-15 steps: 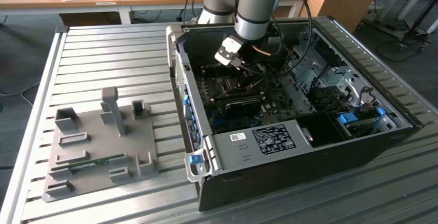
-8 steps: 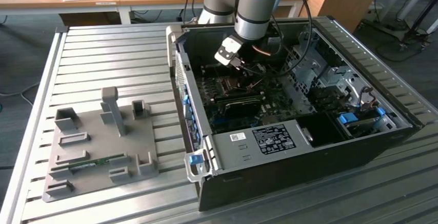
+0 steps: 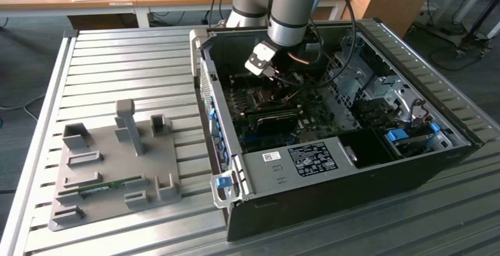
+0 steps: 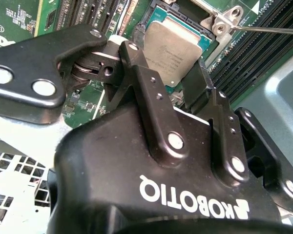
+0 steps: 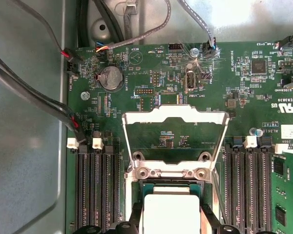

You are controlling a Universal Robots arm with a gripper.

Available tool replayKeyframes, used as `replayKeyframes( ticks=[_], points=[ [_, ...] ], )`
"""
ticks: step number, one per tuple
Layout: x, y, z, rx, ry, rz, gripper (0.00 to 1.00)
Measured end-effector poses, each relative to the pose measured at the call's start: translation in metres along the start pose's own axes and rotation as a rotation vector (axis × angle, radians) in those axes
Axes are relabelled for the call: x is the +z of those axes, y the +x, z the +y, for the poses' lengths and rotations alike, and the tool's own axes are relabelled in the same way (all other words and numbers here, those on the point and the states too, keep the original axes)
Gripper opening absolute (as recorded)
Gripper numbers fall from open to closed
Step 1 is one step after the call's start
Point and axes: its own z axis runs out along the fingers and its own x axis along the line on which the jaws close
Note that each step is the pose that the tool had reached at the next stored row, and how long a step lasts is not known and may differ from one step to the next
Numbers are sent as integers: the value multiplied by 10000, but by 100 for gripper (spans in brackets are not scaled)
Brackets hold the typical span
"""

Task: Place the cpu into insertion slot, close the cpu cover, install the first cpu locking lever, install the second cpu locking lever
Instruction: 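Place the cpu into insertion slot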

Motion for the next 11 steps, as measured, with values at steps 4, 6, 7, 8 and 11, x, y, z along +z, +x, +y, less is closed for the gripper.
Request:
replayKeyframes(
  ticks=[4,6,7,8,11],
  points=[
    [5,0,0,0,0,0,54],
    [5,0,0,0,1,-2,54],
    [6,0,0,0,0,-1,54],
    [6,0,0,0,0,0,54],
    [7,0,0,0,0,-1,54]
  ],
)
